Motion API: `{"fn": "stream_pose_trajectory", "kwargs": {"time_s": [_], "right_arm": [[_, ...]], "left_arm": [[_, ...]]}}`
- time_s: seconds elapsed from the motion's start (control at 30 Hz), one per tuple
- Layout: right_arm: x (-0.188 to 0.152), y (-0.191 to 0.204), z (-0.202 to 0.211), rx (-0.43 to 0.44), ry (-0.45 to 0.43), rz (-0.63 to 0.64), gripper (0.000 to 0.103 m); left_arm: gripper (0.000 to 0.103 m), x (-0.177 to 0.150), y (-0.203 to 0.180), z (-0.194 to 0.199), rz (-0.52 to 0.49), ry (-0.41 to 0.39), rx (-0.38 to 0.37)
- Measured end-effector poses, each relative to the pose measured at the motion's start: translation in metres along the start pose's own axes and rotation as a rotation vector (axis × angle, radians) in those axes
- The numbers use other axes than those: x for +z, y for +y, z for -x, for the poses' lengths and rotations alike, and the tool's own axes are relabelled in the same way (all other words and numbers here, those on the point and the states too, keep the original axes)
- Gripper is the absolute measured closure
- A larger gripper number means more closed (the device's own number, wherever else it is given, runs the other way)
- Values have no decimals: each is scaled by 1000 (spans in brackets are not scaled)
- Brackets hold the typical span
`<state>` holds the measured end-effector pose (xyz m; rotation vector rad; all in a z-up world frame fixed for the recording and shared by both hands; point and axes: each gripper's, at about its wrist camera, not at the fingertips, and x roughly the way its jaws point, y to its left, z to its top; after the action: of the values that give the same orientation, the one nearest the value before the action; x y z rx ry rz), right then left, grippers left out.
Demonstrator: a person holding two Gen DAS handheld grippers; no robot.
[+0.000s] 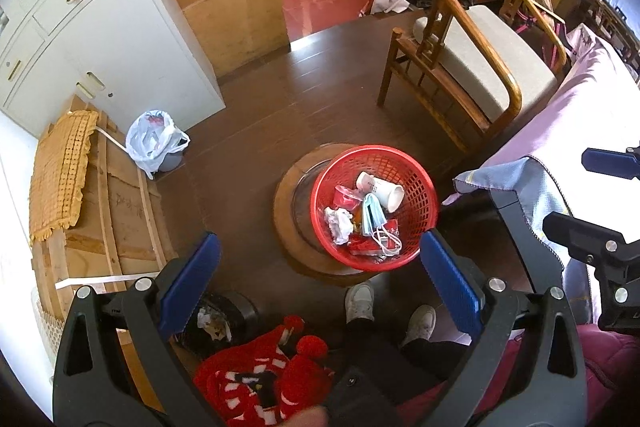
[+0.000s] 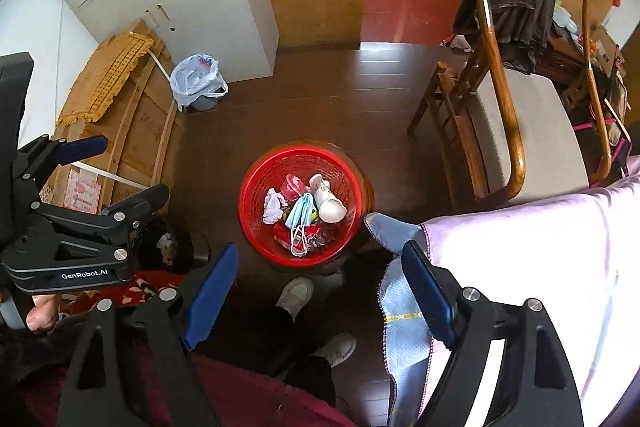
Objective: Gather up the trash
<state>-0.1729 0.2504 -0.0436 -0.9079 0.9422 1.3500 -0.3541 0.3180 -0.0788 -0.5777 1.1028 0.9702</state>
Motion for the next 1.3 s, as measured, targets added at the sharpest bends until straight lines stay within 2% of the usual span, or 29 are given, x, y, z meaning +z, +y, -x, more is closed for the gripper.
{"fn": "stream_pose_trajectory", "kwargs": {"time_s": [1.3], "right_arm": [[-2,-1,0,-10,0,17,21]], "left_arm": [[7,3,-4,-1,-3,0,-5]]}}
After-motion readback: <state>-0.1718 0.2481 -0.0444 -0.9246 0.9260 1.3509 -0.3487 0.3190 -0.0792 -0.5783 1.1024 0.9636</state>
